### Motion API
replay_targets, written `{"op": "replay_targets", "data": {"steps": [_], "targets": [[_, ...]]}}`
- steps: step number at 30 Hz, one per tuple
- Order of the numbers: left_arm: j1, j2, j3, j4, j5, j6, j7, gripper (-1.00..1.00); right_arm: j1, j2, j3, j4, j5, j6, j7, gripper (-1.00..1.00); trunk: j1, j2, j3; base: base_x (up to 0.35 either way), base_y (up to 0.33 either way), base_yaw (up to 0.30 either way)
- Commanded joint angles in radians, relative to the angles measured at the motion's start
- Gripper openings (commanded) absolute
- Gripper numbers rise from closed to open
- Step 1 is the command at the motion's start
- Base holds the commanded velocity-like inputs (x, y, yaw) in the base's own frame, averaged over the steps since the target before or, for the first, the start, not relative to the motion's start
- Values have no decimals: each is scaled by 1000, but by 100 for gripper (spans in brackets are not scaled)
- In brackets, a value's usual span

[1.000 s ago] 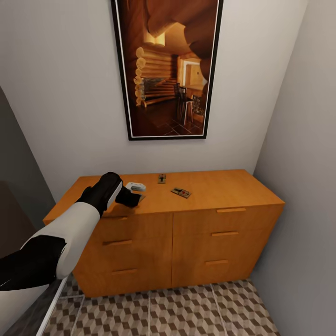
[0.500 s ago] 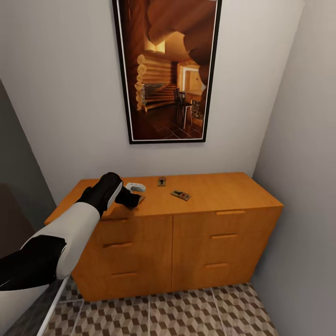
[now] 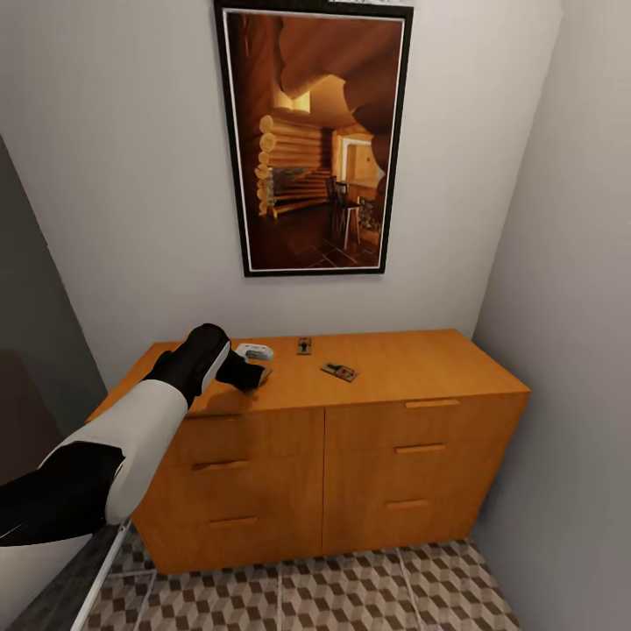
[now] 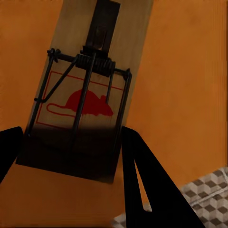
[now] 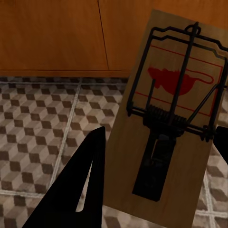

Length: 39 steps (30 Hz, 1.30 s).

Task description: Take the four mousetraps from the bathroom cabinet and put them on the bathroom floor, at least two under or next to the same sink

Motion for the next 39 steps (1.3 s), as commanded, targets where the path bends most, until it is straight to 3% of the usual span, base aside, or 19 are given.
{"op": "replay_targets", "data": {"steps": [1, 29, 39], "targets": [[-1, 0, -2, -1, -12, 2, -11, -100, -1, 0, 3, 0, -2, -3, 2, -100, 0, -1, 1, 0, 0, 0], [-1, -3, -2, -1, -12, 2, -11, -100, -1, -1, 3, 0, -2, -3, 2, -100, 0, -1, 44, -1, 0, 0], [0, -3, -2, -1, -12, 2, -11, -100, -1, -1, 3, 0, -2, -3, 2, -100, 0, -1, 45, -258, 0, 0]]}}
